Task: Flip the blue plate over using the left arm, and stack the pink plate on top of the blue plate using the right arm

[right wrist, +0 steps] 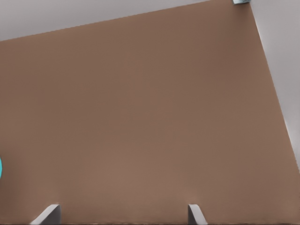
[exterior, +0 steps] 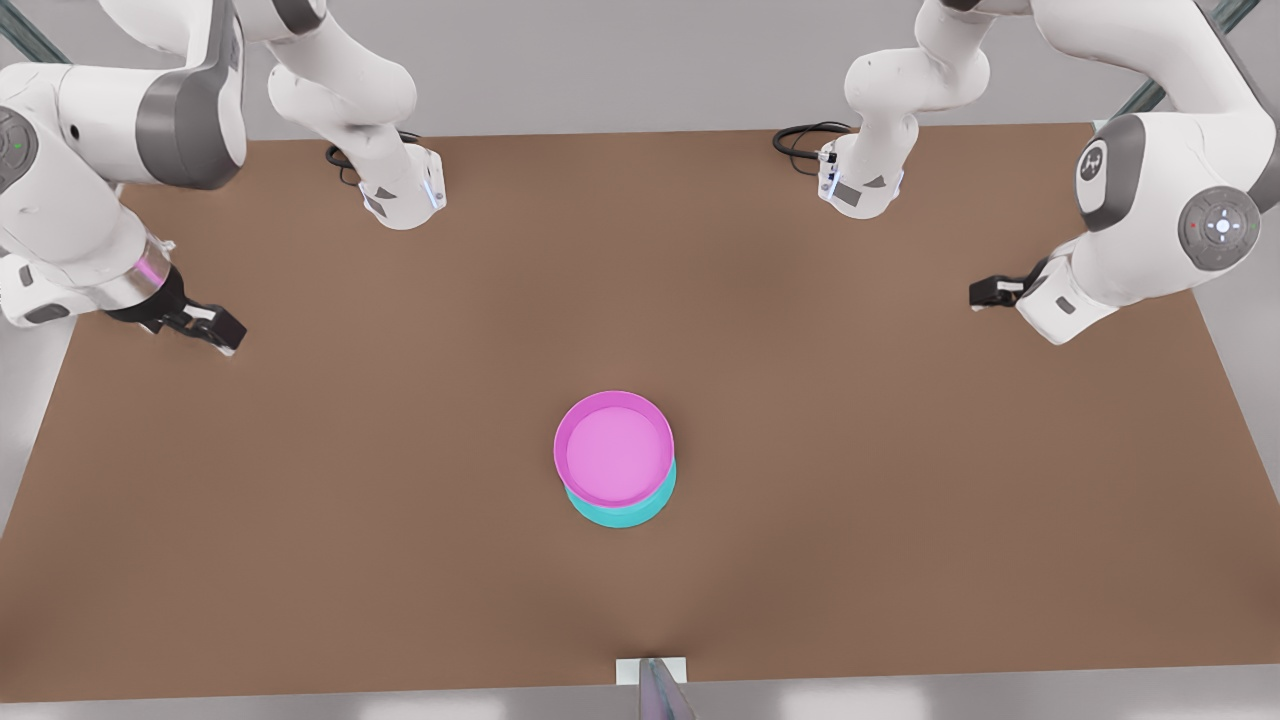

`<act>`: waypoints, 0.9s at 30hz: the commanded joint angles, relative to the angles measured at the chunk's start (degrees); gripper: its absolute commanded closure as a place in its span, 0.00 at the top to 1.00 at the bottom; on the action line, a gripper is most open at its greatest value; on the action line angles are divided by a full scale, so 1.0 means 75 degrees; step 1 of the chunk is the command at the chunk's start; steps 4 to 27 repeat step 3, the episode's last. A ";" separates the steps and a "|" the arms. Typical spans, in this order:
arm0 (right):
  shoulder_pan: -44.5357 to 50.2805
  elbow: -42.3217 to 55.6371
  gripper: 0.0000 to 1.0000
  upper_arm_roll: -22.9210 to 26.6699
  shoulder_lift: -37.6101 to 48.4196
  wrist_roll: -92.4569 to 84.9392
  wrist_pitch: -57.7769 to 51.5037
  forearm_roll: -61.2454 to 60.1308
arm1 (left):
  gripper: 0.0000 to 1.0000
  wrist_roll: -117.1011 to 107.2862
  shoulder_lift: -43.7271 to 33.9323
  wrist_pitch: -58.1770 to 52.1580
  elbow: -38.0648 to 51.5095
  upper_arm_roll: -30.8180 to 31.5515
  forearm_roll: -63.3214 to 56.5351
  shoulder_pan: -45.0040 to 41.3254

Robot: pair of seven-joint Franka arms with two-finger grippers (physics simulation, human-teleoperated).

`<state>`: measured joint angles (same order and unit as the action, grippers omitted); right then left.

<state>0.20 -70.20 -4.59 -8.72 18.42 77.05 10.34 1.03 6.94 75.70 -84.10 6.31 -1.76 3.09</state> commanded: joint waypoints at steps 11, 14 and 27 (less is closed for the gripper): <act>-0.0096 -0.0425 1.00 0.0178 0.0342 -0.2632 -0.0418 -0.0348 | 1.00 0.0050 -0.0022 0.0407 -0.0001 0.0003 -0.0023 0.0057; -0.0096 -0.0425 1.00 0.0178 0.0342 -0.2632 -0.0418 -0.0348 | 1.00 0.0050 -0.0022 0.0407 -0.0001 0.0003 -0.0023 0.0057; -0.0096 -0.0425 1.00 0.0178 0.0342 -0.2632 -0.0418 -0.0348 | 1.00 0.0050 -0.0022 0.0407 -0.0001 0.0003 -0.0023 0.0057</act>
